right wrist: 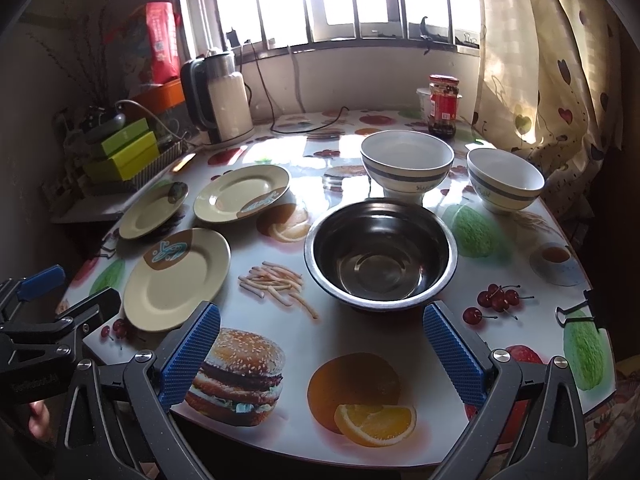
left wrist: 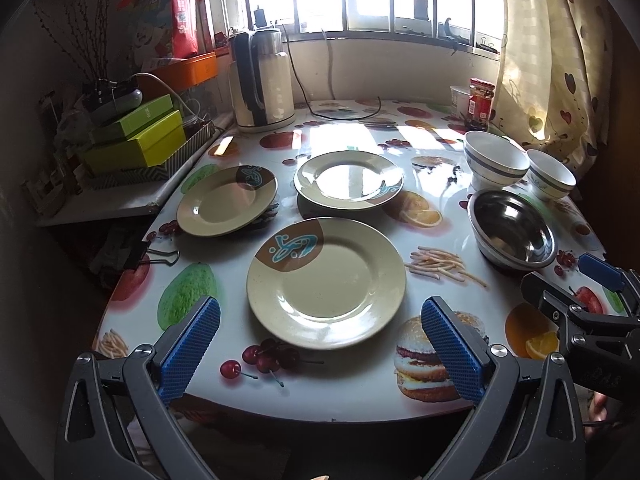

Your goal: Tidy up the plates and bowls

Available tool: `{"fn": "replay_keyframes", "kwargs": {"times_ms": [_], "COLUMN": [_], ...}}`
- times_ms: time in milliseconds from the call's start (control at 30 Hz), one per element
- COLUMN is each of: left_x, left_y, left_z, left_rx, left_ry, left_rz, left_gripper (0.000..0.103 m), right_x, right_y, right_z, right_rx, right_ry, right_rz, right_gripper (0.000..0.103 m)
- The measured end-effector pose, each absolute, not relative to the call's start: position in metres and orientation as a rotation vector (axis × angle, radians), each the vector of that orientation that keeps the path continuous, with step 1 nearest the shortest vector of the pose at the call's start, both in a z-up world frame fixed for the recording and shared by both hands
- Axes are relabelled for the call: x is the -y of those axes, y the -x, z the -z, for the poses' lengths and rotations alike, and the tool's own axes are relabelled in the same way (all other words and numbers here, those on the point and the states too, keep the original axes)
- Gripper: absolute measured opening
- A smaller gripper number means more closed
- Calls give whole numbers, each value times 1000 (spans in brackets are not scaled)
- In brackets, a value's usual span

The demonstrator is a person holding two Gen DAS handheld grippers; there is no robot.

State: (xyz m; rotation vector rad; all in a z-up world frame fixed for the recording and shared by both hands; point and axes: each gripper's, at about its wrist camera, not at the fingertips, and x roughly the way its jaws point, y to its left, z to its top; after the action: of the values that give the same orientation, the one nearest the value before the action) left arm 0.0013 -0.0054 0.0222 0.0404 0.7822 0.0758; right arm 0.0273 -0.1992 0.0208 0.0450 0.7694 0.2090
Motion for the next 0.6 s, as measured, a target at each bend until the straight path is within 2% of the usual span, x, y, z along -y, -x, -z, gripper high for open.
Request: {"fn": "replay_keyframes", "kwargs": {"times_ms": [600], "left_x": [3], "left_y": [-1], "left_z": [-20], "left_rx": [-787], "left_ry": [-36], "left_rz": [-82], "left_gripper": [101], "right_x": [199], "right_y": [-29], "right_z": [-17], "right_rx": [-796], "right_ry": [-38], "right_rz": [-174], "right_gripper": [103]}}
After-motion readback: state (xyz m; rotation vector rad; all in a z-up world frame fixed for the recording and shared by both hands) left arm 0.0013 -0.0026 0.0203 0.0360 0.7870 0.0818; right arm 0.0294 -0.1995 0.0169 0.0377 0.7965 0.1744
